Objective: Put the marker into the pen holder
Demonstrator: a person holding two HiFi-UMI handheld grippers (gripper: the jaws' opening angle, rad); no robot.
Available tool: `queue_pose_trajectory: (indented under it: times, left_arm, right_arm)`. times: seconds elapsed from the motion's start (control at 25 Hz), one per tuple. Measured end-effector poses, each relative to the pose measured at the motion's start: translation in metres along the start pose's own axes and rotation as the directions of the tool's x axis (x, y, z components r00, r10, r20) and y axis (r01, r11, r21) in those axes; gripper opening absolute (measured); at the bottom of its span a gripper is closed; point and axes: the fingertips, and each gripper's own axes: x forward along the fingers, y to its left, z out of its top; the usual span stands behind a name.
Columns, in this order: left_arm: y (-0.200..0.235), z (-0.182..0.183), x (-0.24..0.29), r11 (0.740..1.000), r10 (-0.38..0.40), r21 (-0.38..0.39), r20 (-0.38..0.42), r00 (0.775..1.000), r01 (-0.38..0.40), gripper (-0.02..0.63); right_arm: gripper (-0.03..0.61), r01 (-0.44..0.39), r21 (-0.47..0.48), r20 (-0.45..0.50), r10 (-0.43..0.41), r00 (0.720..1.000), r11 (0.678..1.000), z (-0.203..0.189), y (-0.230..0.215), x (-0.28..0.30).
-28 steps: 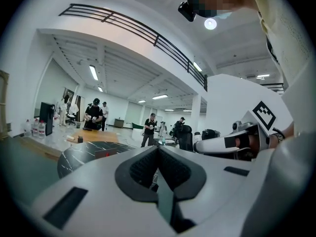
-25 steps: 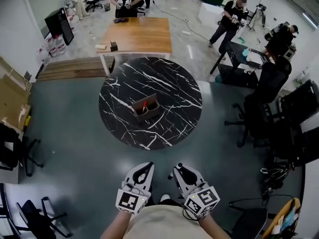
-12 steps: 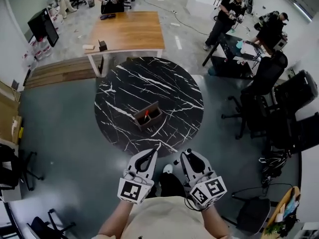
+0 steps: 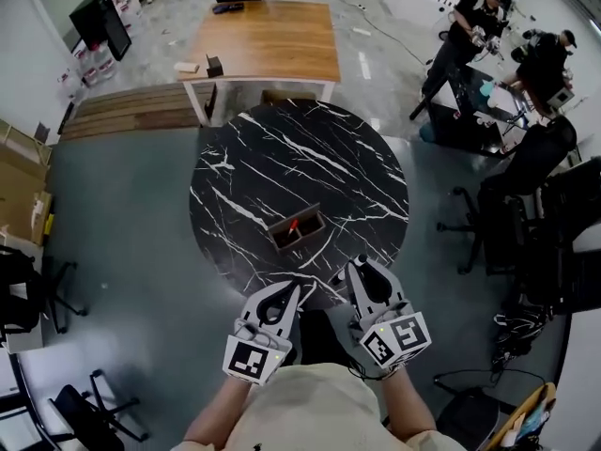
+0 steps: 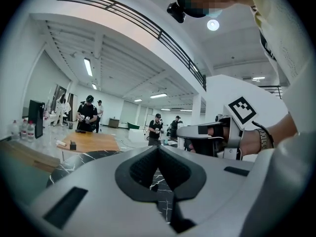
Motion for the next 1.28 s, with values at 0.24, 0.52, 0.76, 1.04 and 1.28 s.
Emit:
queue_pose_trajectory:
  times: [0.24,0.52,0.76,1.04,1.28]
  left_arm:
    - [0.029,0.0,0.046,0.998,0.056,-0.027,-0.013,0.998,-0.056,0.008]
    - [0.074,-0.022,0.072,0.987,0.151,-0.04,-0.081,0.985,-0.154,0.008]
    - [0.1,-0.043,0.067,0.97,0.224,-0.065,-0.133,0.966,-0.234,0.008]
    - [0.111,-0.046,0.062,0.963,0.252,-0.067,-0.143,0.957,-0.263,0.008]
    - [0.107,-0.048,0.06,0.966,0.238,-0.062,-0.148,0.96,-0.25,0.008]
  right_arm:
    - [0.076,-0.082,0.005,-0.056,0.082,0.995,0.997,-0.011,-0.037,0.072]
    - [0.075,-0.165,-0.022,-0.111,0.162,0.981,0.986,-0.036,-0.061,0.154]
    - [0.075,-0.175,-0.051,-0.153,0.166,0.974,0.983,-0.061,-0.068,0.19]
    - [0.077,-0.176,-0.08,-0.204,0.157,0.966,0.981,-0.081,-0.069,0.199]
    - [0.077,-0.175,-0.088,-0.212,0.153,0.965,0.981,-0.084,-0.069,0.198]
